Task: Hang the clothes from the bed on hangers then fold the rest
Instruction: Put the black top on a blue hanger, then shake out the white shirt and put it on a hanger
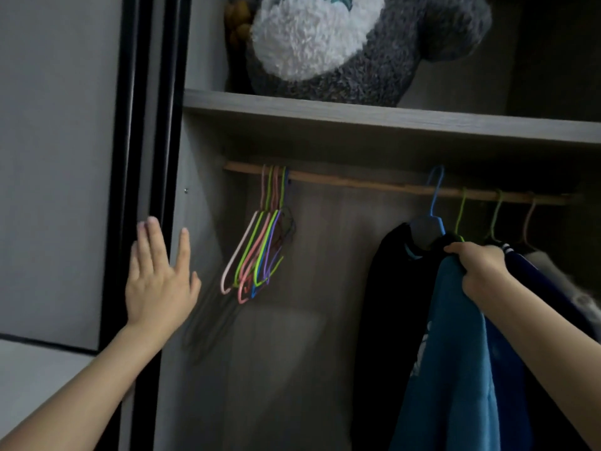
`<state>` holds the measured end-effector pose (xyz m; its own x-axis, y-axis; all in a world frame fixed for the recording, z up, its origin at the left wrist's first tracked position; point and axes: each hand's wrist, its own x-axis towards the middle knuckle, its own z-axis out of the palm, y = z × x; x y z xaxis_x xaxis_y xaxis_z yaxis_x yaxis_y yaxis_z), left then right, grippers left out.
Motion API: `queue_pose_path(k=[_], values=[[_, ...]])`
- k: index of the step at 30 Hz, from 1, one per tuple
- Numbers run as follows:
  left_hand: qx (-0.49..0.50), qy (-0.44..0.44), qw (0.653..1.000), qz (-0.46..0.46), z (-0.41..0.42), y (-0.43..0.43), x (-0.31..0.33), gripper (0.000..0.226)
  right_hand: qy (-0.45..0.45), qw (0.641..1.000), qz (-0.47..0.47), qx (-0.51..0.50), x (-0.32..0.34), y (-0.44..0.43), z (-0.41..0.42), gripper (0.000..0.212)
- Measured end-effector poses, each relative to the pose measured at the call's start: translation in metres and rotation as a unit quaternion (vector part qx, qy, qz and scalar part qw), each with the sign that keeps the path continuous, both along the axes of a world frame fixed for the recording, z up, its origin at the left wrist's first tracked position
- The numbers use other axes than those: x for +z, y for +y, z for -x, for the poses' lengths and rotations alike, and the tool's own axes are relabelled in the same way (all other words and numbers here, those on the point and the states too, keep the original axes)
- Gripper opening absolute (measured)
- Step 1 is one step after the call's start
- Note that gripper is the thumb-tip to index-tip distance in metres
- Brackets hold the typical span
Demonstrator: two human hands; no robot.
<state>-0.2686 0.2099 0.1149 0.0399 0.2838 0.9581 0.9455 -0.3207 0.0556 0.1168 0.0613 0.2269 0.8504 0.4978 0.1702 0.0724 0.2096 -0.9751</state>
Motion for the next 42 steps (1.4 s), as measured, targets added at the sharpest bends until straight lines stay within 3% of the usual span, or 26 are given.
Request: queue_pose_path(k=[8, 17, 19, 22, 25, 29, 33, 38, 42], values=[[0.01, 0.032, 0.999, -0.021, 0.004, 0.007, -0.005, 0.063, -0.031, 0.998, 0.045, -0.038, 0.01, 0.022, -0.017, 0.045], [0.013, 0.021, 0.999, -0.031, 0.002, 0.002, -0.002, 0.067, -0.205, 0.954, 0.206, -0.067, -0.012, 0.013, -0.018, 0.024], [0.015, 0.021, 0.999, -0.029, 0.003, 0.001, -0.002, 0.066, -0.289, 0.913, 0.277, -0.083, -0.013, 0.011, -0.009, 0.029], [0.012, 0.025, 0.999, -0.039, 0.003, 0.0, -0.002, 0.066, -0.458, 0.804, 0.331, -0.187, -0.021, 0.014, 0.013, 0.037], [0.008, 0.026, 0.999, -0.041, 0.003, 0.001, -0.002, 0.078, -0.532, 0.781, 0.286, -0.158, -0.031, 0.032, 0.048, 0.036], [0.001, 0.021, 0.999, -0.049, 0.003, -0.001, -0.004, 0.064, -0.556, 0.787, 0.265, -0.024, -0.048, 0.066, 0.105, 0.039], [0.007, 0.041, 0.998, -0.039, 0.005, -0.002, -0.009, 0.065, -0.562, 0.792, 0.211, 0.112, -0.058, 0.092, 0.168, 0.043], [0.016, 0.045, 0.997, -0.056, 0.007, 0.002, -0.01, 0.07, -0.365, 0.884, 0.156, 0.248, -0.049, 0.116, 0.215, 0.045], [0.017, 0.048, 0.997, -0.054, 0.007, 0.002, -0.01, 0.066, -0.296, 0.904, 0.144, 0.272, -0.051, 0.132, 0.22, 0.027]])
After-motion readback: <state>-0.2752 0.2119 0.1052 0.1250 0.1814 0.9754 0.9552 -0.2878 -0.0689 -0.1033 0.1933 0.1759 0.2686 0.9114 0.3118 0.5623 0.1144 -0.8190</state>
